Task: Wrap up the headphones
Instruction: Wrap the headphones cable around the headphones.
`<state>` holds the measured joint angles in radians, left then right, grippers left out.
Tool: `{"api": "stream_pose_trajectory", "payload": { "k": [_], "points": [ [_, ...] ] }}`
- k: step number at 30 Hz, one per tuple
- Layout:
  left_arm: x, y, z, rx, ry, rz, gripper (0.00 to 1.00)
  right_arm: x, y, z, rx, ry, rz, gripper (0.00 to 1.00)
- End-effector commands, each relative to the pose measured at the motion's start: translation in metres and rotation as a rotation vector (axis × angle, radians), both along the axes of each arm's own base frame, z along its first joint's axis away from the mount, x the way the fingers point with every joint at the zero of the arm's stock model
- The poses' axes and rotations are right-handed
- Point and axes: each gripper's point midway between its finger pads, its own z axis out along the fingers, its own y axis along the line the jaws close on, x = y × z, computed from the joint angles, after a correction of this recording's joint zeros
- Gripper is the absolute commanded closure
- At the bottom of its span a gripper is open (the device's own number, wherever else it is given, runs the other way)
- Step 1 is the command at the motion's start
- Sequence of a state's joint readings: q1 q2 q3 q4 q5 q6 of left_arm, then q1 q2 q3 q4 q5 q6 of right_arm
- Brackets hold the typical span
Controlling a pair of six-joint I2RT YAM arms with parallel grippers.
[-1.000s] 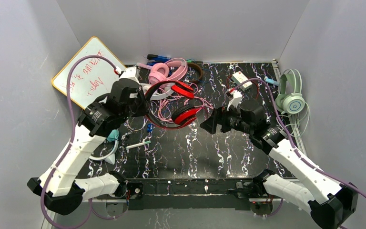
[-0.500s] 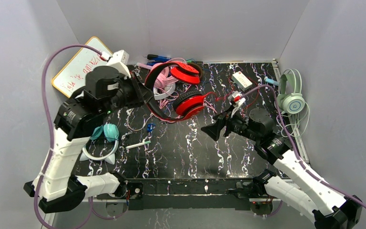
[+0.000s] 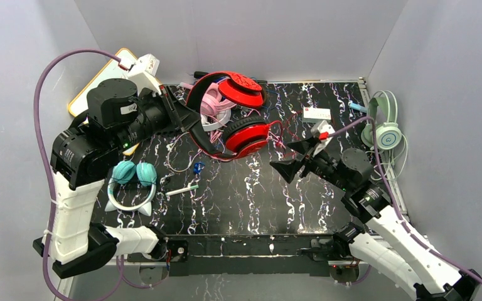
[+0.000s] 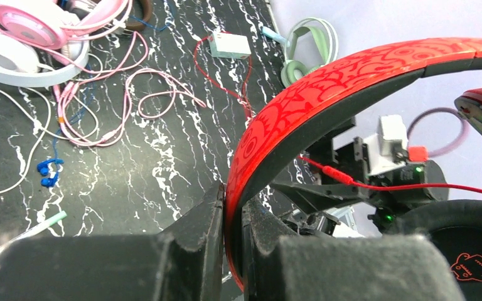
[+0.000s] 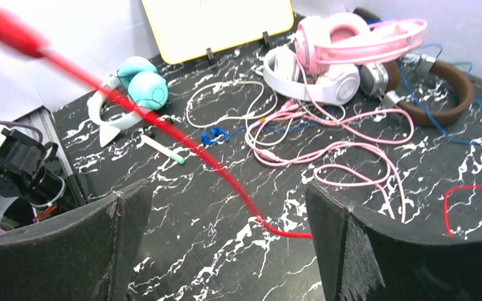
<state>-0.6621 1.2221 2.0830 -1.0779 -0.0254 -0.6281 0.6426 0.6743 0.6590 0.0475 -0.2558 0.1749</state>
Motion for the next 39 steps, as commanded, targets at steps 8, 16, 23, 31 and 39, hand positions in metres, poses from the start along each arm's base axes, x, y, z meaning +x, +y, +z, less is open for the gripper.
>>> {"api": "stream_pose_trajectory", "payload": {
  "k": [8, 16, 23, 31, 39],
  "points": [
    [-0.004, 0.009, 0.025, -0.047, -0.041, 0.036, 1.00, 0.008, -0.016, 0.019, 0.007, -0.156, -0.088, 0.01],
    [-0.011, 0.010, 0.032, -0.068, -0.047, 0.015, 1.00, 0.039, -0.024, 0.033, -0.001, -0.208, -0.226, 0.01],
    [-0.018, -0.003, 0.034, -0.086, -0.031, -0.062, 1.00, 0.033, -0.003, 0.046, 0.011, -0.281, -0.100, 0.04],
    [-0.020, -0.008, 0.032, -0.065, -0.030, -0.105, 1.00, 0.049, -0.001, 0.053, 0.006, -0.272, -0.151, 0.35],
    [-0.002, 0.011, -0.019, 0.143, -0.005, -0.029, 1.00, 0.046, -0.010, 0.100, 0.035, -0.293, -0.181, 0.80]
  ]
}}
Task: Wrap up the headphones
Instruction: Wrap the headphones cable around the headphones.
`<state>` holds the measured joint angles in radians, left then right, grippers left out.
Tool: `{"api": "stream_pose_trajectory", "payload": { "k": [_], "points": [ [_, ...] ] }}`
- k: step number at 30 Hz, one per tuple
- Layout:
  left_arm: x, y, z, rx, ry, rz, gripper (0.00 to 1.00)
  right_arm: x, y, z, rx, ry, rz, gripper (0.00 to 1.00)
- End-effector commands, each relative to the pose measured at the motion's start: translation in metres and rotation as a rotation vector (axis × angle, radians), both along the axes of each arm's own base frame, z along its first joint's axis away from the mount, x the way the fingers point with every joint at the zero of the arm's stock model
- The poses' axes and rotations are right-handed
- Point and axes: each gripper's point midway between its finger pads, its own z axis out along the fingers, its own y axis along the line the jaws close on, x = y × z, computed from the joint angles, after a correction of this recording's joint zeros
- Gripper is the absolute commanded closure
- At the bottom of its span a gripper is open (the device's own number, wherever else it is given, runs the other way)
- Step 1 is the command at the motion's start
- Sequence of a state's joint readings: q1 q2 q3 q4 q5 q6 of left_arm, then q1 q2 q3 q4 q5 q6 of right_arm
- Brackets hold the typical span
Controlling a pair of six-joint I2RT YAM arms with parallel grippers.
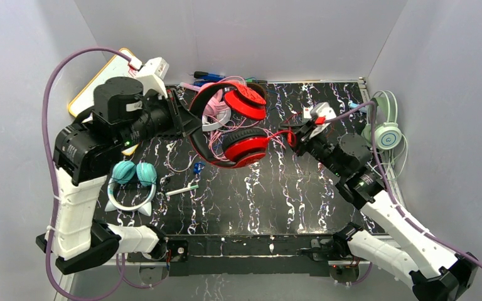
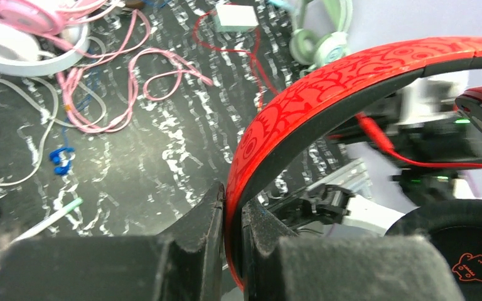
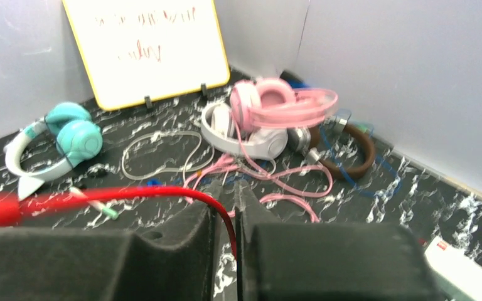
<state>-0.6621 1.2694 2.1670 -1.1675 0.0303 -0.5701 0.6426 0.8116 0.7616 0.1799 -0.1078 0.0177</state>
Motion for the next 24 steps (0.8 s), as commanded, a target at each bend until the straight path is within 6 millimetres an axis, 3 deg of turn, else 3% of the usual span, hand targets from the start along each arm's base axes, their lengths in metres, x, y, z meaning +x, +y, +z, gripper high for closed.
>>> {"api": "stream_pose_trajectory", "payload": {
  "k": [1, 3, 8, 12, 17, 24],
  "points": [
    [0.011, 0.020, -0.021, 0.115, -0.033, 0.071, 1.00, -0.005, -0.008, 0.066, 0.075, -0.105, -0.020, 0.86],
    [0.017, 0.027, -0.032, 0.169, -0.037, 0.097, 1.00, -0.009, -0.009, 0.078, 0.082, -0.107, -0.013, 0.98],
    [0.029, 0.037, -0.065, 0.305, -0.005, 0.135, 1.00, -0.023, -0.003, 0.110, 0.087, -0.112, 0.064, 0.99],
    [0.036, 0.035, -0.089, 0.376, 0.040, 0.121, 1.00, -0.016, 0.007, 0.127, 0.046, -0.050, 0.081, 0.99],
    [0.046, 0.024, -0.113, 0.413, 0.073, 0.096, 1.00, 0.004, 0.022, 0.132, -0.032, 0.028, 0.073, 0.99],
    [0.058, 0.007, -0.138, 0.408, 0.118, 0.076, 1.00, 0.015, 0.054, 0.132, -0.087, 0.048, 0.080, 0.99]
  ]
}}
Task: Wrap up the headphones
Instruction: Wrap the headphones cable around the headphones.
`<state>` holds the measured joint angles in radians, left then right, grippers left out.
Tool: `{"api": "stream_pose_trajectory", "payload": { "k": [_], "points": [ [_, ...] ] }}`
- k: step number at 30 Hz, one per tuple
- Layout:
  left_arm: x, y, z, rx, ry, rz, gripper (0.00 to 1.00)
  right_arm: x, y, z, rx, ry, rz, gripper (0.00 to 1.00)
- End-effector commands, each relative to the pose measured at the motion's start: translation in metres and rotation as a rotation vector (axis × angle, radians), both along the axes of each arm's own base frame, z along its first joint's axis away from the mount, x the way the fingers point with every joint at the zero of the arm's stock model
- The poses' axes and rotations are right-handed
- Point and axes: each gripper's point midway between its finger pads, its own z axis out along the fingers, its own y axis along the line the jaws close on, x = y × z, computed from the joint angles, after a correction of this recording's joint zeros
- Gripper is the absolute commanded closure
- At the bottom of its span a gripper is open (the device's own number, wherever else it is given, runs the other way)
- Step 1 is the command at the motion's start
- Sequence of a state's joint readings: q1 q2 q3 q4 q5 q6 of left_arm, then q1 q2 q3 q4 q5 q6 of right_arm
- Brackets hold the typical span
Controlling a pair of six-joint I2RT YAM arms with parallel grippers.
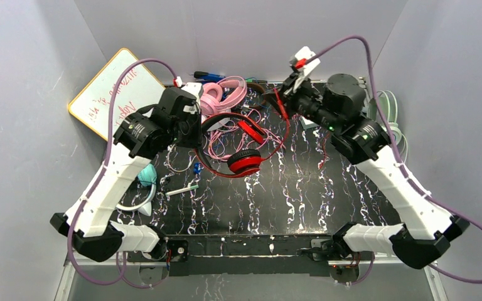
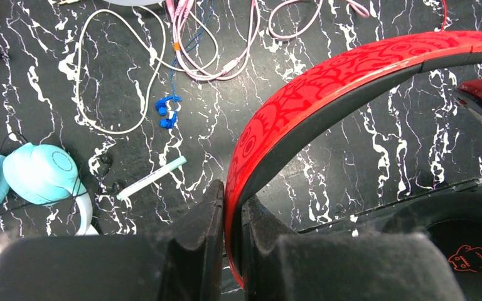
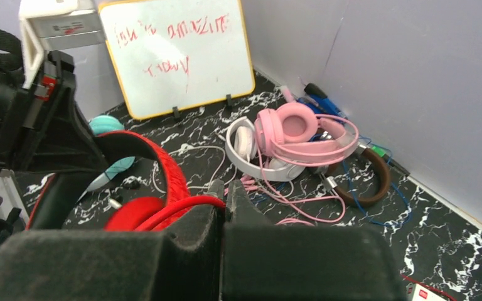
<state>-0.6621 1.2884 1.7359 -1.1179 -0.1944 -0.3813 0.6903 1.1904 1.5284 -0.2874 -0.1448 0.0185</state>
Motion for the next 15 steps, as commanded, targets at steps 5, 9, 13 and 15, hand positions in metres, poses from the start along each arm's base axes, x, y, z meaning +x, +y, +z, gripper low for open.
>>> {"api": "stream_pose_trajectory", "payload": {
  "k": [5, 9, 13, 15],
  "points": [
    [0.017, -0.031, -0.009, -0.073, -0.012, -0.027, 1.00, -0.003, 0.043, -0.005, -0.150, -0.085, -0.081, 0.99],
    [0.020, -0.044, -0.019, -0.049, -0.015, -0.043, 1.00, 0.014, 0.052, -0.017, -0.220, -0.105, -0.232, 0.99],
    [0.019, -0.053, -0.024, -0.025, -0.019, -0.057, 1.00, 0.025, 0.052, -0.015, -0.191, -0.103, -0.299, 0.98],
    [0.019, -0.057, -0.023, -0.024, -0.035, -0.062, 1.00, 0.032, 0.054, -0.020, -0.210, -0.101, -0.325, 0.97]
  ]
}}
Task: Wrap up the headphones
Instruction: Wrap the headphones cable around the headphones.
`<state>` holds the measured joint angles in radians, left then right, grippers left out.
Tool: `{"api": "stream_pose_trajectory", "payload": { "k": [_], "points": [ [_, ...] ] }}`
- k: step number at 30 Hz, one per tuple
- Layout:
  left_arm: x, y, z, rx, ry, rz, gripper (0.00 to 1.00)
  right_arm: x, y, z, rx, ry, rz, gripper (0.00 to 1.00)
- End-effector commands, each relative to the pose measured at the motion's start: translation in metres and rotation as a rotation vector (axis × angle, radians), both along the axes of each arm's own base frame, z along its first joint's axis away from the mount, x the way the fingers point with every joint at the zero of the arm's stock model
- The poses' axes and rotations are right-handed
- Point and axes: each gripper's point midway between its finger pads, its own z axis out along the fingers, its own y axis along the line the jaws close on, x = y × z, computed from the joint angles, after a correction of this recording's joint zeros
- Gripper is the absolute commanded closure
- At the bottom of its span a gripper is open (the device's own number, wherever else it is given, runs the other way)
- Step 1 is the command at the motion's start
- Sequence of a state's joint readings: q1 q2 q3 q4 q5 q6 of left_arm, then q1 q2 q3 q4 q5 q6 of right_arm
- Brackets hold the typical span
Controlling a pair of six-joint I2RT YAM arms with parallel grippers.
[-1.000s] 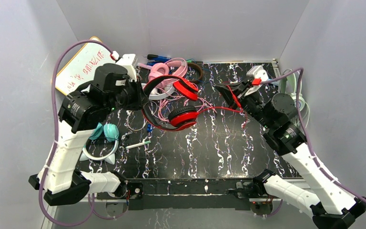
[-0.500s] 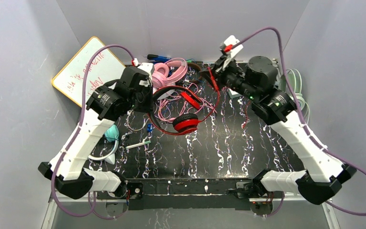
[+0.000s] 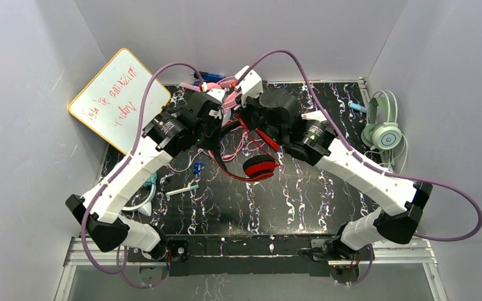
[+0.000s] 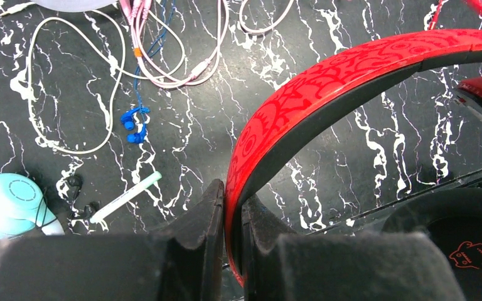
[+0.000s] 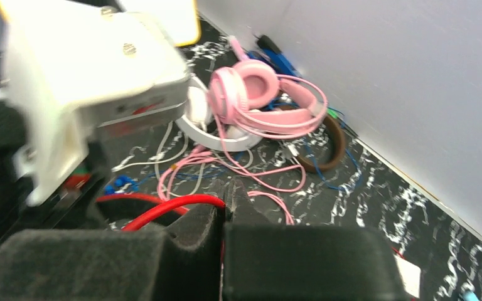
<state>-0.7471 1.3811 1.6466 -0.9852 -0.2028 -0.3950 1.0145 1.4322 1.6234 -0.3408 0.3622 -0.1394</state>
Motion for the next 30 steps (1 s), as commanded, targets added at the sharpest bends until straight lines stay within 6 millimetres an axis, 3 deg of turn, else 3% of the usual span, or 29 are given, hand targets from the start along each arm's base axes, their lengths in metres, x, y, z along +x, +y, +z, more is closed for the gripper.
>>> {"api": "stream_pose_trajectory", "payload": {
  "k": [1, 5, 30],
  "points": [
    [0.003, -0.013, 0.016, -0.059, -0.076, 0.003, 1.00, 0.024, -0.019, 0.040, 0.063, -0.095, -0.168, 0.97],
    [0.000, -0.016, 0.014, -0.069, -0.078, -0.008, 1.00, 0.031, -0.017, 0.026, 0.015, -0.071, -0.203, 0.96],
    [-0.019, -0.020, 0.024, -0.151, -0.080, -0.054, 1.00, 0.030, -0.007, -0.013, -0.070, 0.025, -0.169, 0.94]
  ]
}}
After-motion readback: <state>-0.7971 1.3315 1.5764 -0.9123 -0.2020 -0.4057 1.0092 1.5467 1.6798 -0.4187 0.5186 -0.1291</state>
